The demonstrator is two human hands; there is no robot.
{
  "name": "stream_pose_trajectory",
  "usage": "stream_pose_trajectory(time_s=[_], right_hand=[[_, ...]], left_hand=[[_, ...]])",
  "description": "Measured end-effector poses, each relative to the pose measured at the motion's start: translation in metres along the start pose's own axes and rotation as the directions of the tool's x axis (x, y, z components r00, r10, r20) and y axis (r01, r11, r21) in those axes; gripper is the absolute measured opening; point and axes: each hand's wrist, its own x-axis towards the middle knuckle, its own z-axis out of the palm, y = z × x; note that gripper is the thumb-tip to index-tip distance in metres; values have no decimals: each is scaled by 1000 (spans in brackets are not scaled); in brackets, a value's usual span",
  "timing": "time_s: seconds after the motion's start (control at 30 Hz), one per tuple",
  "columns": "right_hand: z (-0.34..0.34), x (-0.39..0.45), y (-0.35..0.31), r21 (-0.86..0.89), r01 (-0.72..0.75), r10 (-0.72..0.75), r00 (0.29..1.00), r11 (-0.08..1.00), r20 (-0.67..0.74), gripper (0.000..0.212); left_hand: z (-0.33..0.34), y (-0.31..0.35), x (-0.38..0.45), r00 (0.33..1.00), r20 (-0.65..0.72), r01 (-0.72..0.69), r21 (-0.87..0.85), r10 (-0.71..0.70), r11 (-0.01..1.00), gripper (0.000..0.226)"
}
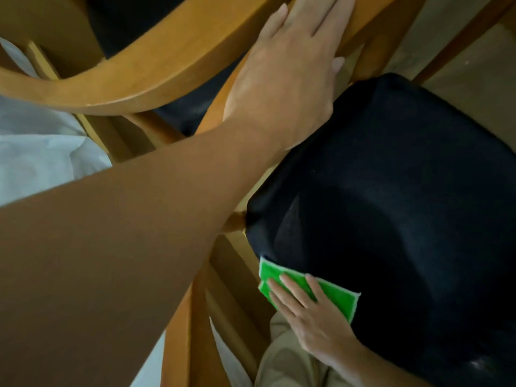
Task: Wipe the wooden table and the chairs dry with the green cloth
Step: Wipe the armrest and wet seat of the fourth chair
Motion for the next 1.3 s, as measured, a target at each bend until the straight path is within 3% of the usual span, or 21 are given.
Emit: stream_pose_trajectory(time_s=[0.1, 0.2, 0.33, 0.4, 0.43, 0.5, 0.6, 0.67, 0.77, 0.83, 0.9, 0.97, 1.03, 1.1, 1.13, 1.23, 1.3], right_hand=[[-5, -14, 27, 27, 34, -33, 999, 999, -34, 72], [-34, 13, 98, 88, -200, 216, 947, 976, -236, 58], [-74, 60, 198, 193, -633, 660, 695, 749, -285, 56], [-79, 86, 194, 261, -737, 780, 560, 623, -279, 59], [-78, 95, 180, 275, -754, 800, 534, 597, -273, 60], [-71, 100, 136, 239, -707, 745, 614, 666, -261, 62], [-49, 81, 65, 179, -501, 531, 812, 847, -240, 65], [-39, 62, 40, 171, -378, 409, 887, 910, -214, 68], [-45, 56, 62, 90, -192, 205, 962, 977, -178, 64], [-60, 68, 107, 62, -220, 228, 948, 974, -220, 58], [-78, 86, 160, 93, -440, 448, 852, 893, -270, 57], [-92, 103, 206, 186, -647, 671, 689, 740, -275, 58], [-101, 121, 216, 299, -761, 816, 516, 576, -260, 60], [-102, 134, 190, 357, -787, 863, 438, 504, -253, 61], [-97, 134, 167, 353, -762, 839, 478, 543, -261, 62], [-74, 117, 84, 269, -570, 627, 741, 776, -238, 65], [-57, 102, 49, 242, -422, 473, 855, 874, -215, 62]], left_hand=[[2, -1, -2, 1000, 7, 12, 11, -12, 1000, 55], [1, -2, -3, 1000, -17, -2, -25, 1, 1000, 54], [1, -1, -1, 998, -54, -15, -15, 14, 1000, 50], [0, -2, -2, 998, -63, -21, -15, 20, 1000, 49], [-1, -3, -2, 998, -64, -22, -21, 20, 1000, 50], [-2, -4, -2, 998, -61, -20, -10, 19, 1000, 52], [-1, -3, -1, 1000, -16, -4, 19, 4, 1000, 56], [-2, -4, 0, 1000, 2, 4, 0, -4, 1000, 56], [-3, -3, 0, 1000, 29, -1, -39, 2, 999, 55], [-3, -4, 0, 999, 35, -1, -60, 3, 998, 55], [-4, -5, -1, 999, 34, 9, -62, -7, 998, 55], [-4, -5, 0, 1000, 24, 9, -53, -8, 999, 55], [-6, -4, 1, 1000, 27, 10, -63, -8, 998, 55], [-6, -4, 1, 999, 49, 22, -77, -18, 997, 56], [-6, -4, 1, 998, 58, 27, -77, -23, 997, 56], [-9, -4, 4, 998, 67, 22, -83, -17, 996, 56], [-10, -4, 6, 997, 69, 23, -78, -17, 997, 56]])
